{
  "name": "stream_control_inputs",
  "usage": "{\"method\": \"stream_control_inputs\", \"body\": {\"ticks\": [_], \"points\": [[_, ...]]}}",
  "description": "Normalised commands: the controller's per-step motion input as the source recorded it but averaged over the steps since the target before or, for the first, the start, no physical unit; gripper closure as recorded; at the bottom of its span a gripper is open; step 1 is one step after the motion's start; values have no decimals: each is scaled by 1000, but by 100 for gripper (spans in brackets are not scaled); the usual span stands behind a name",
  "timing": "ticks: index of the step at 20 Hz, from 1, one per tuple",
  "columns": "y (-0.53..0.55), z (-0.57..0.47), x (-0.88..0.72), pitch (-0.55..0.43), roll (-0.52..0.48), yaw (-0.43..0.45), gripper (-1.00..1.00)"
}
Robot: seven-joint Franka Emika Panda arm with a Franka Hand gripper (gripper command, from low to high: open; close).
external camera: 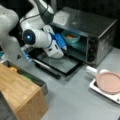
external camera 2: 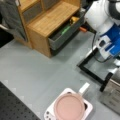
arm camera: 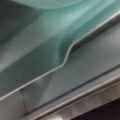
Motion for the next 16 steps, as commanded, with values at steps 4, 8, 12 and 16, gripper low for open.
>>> {"method": "stream_control_inputs", "body": {"ticks": [4,8,12,16], "points": [[181,-185,133,-86,142,16,-100],[257,-181,135,-87,127,-7,-100],[150,-124,119,-86,89,-13,-100],[-6,-71,90,-80,58,-33,-100]]}}
